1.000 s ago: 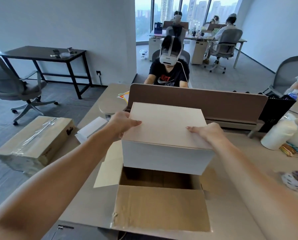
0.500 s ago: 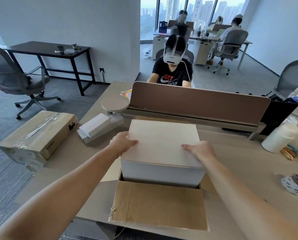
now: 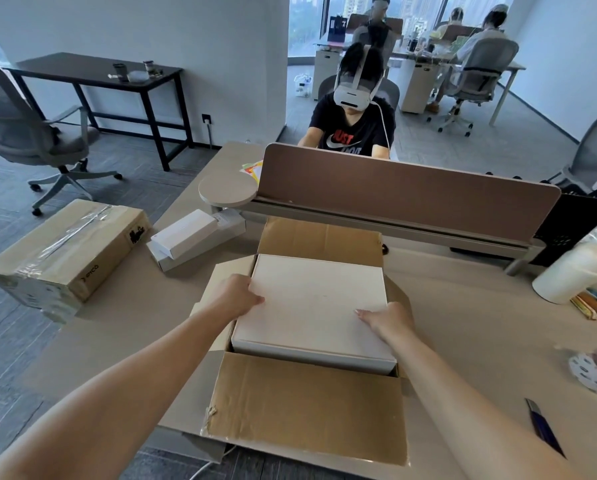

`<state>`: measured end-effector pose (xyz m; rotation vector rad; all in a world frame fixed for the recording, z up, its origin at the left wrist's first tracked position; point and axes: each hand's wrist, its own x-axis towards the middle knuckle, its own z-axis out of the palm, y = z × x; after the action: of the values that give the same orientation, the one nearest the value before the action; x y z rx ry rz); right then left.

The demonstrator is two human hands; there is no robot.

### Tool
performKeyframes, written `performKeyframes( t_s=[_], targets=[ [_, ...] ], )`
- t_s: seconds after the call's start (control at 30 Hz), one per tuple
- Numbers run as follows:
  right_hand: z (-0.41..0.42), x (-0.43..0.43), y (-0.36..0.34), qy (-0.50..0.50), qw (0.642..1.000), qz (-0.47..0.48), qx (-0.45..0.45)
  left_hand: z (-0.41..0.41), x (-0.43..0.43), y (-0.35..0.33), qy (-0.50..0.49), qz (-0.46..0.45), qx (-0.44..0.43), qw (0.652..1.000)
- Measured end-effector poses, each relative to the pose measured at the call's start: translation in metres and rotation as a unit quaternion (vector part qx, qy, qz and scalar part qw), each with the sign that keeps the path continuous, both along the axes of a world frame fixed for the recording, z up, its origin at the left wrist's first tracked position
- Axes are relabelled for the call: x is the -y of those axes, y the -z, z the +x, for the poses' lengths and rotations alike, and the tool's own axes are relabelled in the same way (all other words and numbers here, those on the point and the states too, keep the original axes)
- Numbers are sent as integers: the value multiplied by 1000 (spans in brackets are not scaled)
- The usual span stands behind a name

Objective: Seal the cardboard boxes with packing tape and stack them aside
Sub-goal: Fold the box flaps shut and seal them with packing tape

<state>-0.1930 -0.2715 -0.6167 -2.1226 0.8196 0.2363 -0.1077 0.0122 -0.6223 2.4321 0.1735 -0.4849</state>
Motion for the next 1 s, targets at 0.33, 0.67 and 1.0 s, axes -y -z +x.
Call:
performKeyframes(
  t_s=[0.33, 0.67, 1.0],
  targets=[
    [9, 9, -3, -83, 983, -139, -84, 9, 7, -23, 44, 83, 23, 995],
    [-2, 42, 56, 75, 990, -115, 25, 12, -10, 32, -62, -35, 110, 991],
    [10, 69, 90, 223, 968, 110, -42, 24, -43, 82, -224, -44, -45, 973]
  ],
)
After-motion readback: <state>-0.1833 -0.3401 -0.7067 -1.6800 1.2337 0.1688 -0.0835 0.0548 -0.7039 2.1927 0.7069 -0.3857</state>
